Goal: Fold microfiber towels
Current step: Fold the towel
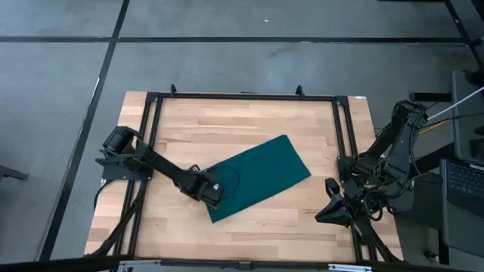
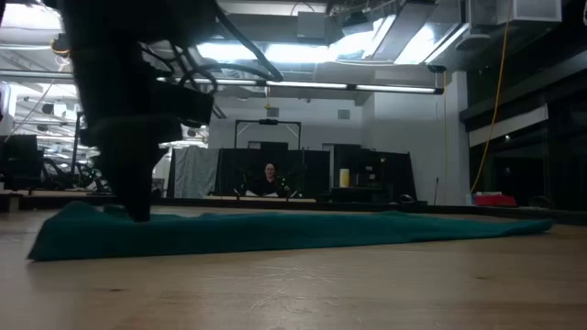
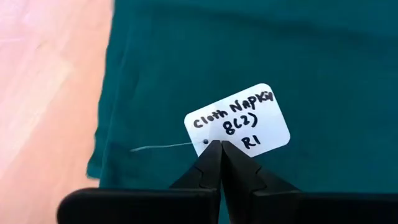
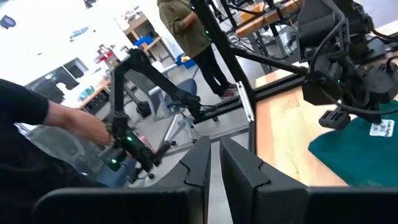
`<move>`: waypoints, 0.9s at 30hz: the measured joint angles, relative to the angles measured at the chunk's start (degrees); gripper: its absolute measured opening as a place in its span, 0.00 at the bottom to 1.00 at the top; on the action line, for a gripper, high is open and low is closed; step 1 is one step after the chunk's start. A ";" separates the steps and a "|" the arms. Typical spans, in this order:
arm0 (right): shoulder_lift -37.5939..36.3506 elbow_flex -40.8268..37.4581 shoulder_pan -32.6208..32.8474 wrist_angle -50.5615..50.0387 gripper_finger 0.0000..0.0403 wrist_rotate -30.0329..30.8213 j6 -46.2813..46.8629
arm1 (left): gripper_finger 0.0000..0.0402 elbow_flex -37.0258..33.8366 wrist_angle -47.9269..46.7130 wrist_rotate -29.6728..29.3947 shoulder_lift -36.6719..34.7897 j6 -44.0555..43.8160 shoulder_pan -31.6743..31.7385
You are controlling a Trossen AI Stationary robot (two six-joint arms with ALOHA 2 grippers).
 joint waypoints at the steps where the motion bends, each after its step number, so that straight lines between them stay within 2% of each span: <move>1: 0.00 0.00 0.20 0.48 0.10 0.01 -0.01 | 0.00 -0.42 1.45 -0.12 0.02 -0.03 -0.43; 6: 0.00 0.00 1.22 2.88 0.10 0.10 -0.23 | 0.01 -1.54 6.56 0.31 -0.14 -3.96 -2.97; 10: 0.00 0.00 2.83 4.02 0.10 2.58 -1.26 | 0.00 -1.49 21.10 3.91 0.91 -8.36 -6.46; 14: 0.00 0.00 4.34 4.90 0.10 5.57 -2.10 | 0.00 6.65 27.77 3.73 8.89 -10.47 -7.92; 18: 0.11 -0.02 5.16 5.94 0.10 8.05 -2.99 | 0.00 24.30 28.76 3.65 19.98 -2.07 -6.21; 22: 0.18 -0.02 5.21 7.54 0.10 8.86 -3.16 | 0.00 38.41 24.71 -4.38 22.57 9.85 -1.58; 24: 0.32 -0.02 5.21 8.88 0.10 8.86 -3.67 | 0.00 41.53 22.08 -7.13 21.28 16.75 1.19; 27: 0.37 -0.02 5.22 9.01 0.10 9.39 -4.52 | 0.00 42.56 19.33 -6.51 20.47 23.61 6.73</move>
